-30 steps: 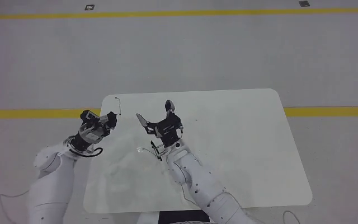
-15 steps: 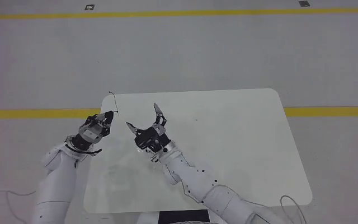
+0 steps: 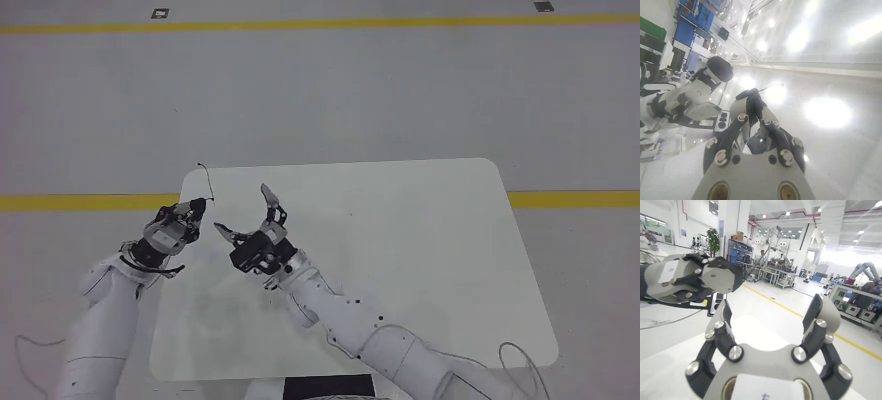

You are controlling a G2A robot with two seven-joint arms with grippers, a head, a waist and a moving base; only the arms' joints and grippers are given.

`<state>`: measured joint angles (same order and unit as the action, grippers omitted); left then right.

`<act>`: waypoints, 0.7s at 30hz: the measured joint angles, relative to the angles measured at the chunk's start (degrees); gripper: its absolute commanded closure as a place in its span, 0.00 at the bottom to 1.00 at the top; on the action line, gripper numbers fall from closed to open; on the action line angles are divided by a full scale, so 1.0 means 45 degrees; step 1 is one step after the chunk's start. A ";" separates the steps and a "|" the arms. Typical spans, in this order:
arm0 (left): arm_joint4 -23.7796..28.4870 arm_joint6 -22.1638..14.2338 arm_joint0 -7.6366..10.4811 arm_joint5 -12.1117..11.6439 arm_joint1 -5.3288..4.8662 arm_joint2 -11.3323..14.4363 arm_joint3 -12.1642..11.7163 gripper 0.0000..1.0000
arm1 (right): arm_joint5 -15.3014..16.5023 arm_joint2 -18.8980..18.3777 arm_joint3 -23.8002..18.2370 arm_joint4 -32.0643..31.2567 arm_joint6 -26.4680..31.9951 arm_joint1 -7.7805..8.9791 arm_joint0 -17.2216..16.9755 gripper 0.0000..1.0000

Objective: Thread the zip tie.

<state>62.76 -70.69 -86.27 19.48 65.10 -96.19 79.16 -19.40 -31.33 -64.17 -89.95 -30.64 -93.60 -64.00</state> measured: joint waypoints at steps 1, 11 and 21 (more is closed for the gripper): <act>0.0000 0.0000 0.0000 0.0000 0.0000 0.0000 0.0000 1.00 | -0.0020 0.0101 0.0065 0.0000 -0.0039 -0.0026 0.0076 0.19; 0.0000 0.0000 0.0000 0.0000 0.0000 0.0000 0.0000 1.00 | -0.0017 0.0416 0.0913 0.0000 -0.0426 -0.0385 0.0523 0.69; 0.0000 0.0000 0.0000 0.0000 0.0000 0.0000 0.0000 1.00 | -0.0017 0.0524 0.1346 0.0000 -0.0672 -0.0648 0.0636 0.74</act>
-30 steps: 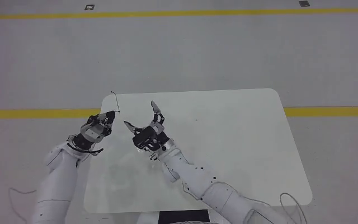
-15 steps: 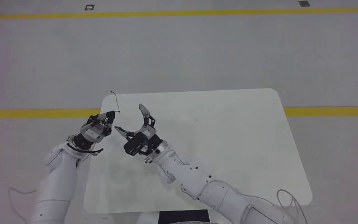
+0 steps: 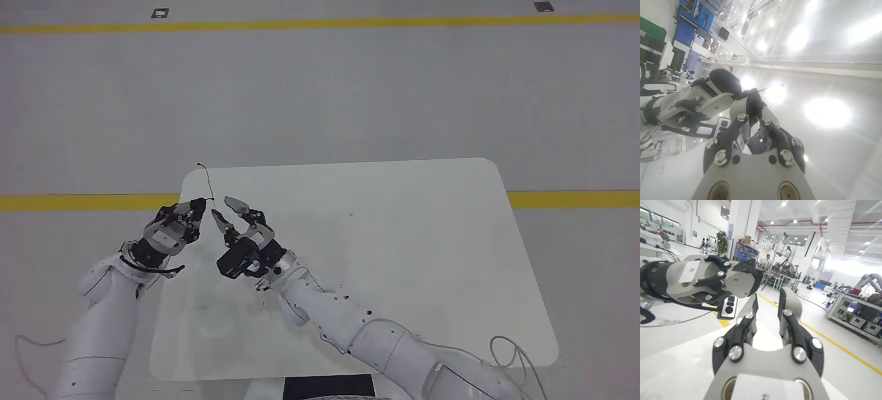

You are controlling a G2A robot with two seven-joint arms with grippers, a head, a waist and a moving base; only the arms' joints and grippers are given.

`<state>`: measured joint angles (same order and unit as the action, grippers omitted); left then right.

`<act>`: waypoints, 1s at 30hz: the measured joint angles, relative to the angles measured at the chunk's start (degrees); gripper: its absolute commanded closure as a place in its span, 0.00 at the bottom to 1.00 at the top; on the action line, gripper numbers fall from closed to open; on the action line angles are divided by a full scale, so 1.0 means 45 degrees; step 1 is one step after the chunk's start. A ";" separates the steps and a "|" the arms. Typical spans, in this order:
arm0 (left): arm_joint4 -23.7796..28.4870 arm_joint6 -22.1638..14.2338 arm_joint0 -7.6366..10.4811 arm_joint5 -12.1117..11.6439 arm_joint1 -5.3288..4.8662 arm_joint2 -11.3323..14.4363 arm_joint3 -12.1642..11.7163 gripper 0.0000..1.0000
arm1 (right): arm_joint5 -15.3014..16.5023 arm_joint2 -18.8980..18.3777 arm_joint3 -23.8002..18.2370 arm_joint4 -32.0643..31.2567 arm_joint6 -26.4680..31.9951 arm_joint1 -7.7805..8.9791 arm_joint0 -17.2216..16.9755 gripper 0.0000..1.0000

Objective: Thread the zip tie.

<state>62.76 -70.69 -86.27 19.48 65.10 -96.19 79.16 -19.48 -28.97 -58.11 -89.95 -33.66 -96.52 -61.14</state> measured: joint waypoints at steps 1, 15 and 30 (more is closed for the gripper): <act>0.0000 0.0000 0.0000 0.0000 0.0000 0.0000 0.0000 1.00 | 0.0000 0.0031 0.0026 0.0000 -0.0029 -0.0020 0.0024 0.74; 0.0000 0.0000 0.0000 0.0000 0.0000 0.0000 0.0000 1.00 | 0.0000 0.0113 0.0318 0.0000 -0.0533 -0.0233 0.0166 0.78; 0.0000 0.0000 0.0000 0.0000 0.0000 0.0000 0.0000 1.00 | 0.0000 0.0009 0.0493 0.0000 -0.0742 -0.0358 0.0206 0.87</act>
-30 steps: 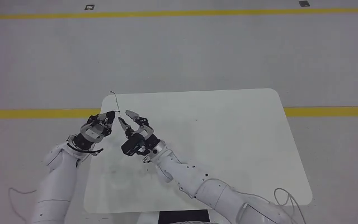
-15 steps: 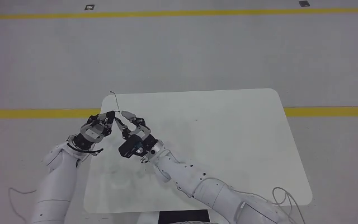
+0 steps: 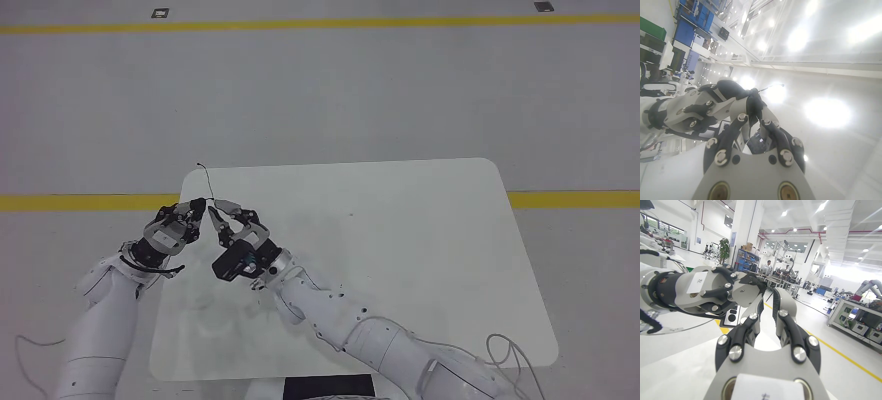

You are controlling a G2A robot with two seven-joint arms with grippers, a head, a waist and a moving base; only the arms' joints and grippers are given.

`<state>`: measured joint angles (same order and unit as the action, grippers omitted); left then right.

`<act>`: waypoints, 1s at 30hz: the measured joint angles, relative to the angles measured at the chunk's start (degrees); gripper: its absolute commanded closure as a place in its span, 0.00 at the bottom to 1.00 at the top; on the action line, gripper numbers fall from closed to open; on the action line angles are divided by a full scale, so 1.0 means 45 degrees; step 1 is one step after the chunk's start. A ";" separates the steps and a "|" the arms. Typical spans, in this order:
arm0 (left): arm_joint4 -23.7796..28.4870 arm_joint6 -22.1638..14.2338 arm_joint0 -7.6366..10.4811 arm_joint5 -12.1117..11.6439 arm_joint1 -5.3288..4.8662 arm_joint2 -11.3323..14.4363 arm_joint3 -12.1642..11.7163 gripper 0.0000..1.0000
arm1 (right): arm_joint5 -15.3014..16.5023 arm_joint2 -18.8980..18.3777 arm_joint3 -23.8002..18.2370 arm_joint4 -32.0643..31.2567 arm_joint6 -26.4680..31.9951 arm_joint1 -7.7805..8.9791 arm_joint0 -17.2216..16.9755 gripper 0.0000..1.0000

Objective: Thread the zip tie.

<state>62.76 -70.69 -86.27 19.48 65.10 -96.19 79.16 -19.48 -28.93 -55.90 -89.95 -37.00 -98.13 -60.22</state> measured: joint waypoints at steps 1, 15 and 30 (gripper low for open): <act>0.0000 0.0000 0.0000 0.0000 0.0000 0.0000 0.0000 1.00 | 0.0000 -0.0003 0.0011 0.0000 0.0008 -0.0008 0.0005 0.89; 0.0000 0.0000 0.0000 0.0000 0.0000 0.0000 0.0000 1.00 | 0.0000 -0.0183 0.0251 0.0000 0.0093 -0.0054 0.0008 1.00; 0.0000 0.0000 0.0000 0.0000 0.0000 0.0000 0.0000 1.00 | 0.0000 -0.0750 0.0932 0.0000 0.1135 0.0025 -0.0318 1.00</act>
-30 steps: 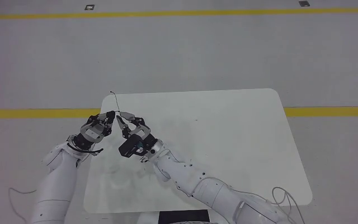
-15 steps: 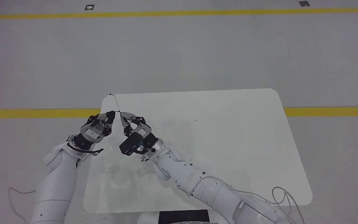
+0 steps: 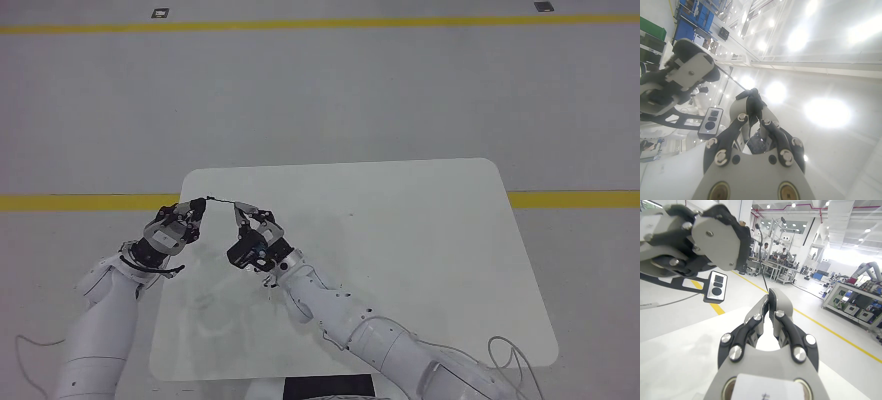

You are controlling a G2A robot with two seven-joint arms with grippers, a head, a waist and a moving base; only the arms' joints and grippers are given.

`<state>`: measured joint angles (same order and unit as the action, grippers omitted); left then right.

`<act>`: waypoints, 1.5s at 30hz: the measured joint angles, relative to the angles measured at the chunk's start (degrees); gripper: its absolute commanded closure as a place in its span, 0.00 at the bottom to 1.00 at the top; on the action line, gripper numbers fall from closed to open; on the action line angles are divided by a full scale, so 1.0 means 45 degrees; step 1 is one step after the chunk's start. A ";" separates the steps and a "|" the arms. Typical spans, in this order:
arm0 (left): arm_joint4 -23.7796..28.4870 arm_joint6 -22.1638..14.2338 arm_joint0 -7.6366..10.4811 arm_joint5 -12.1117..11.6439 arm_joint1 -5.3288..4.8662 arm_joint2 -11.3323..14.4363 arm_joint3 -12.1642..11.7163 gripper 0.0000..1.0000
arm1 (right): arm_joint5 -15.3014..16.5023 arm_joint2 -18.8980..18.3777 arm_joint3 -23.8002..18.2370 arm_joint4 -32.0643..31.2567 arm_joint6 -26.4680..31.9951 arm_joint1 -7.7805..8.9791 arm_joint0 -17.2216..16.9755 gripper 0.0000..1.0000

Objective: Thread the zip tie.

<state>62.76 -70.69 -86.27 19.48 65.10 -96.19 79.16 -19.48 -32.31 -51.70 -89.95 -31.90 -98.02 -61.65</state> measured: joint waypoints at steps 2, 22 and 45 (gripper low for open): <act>0.0000 0.0000 0.0000 0.0000 0.0000 0.0000 0.0000 1.00 | 0.0000 -0.0022 0.0097 0.0000 0.0186 -0.0015 -0.0017 1.00; 0.0000 0.0000 0.0000 0.0000 0.0000 0.0000 0.0000 1.00 | 0.1184 -0.2867 -0.1604 0.0501 -0.0345 0.0678 -0.1805 0.00; 0.0388 0.0206 -0.0014 -0.0019 0.0018 0.0033 -0.0128 1.00 | 0.8312 -0.6411 -0.6992 0.2979 0.1250 0.2094 -0.4662 0.00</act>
<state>64.51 -69.76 -86.33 19.39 65.18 -96.05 78.58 17.93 -61.15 -83.16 -76.55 -26.27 -88.60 -82.63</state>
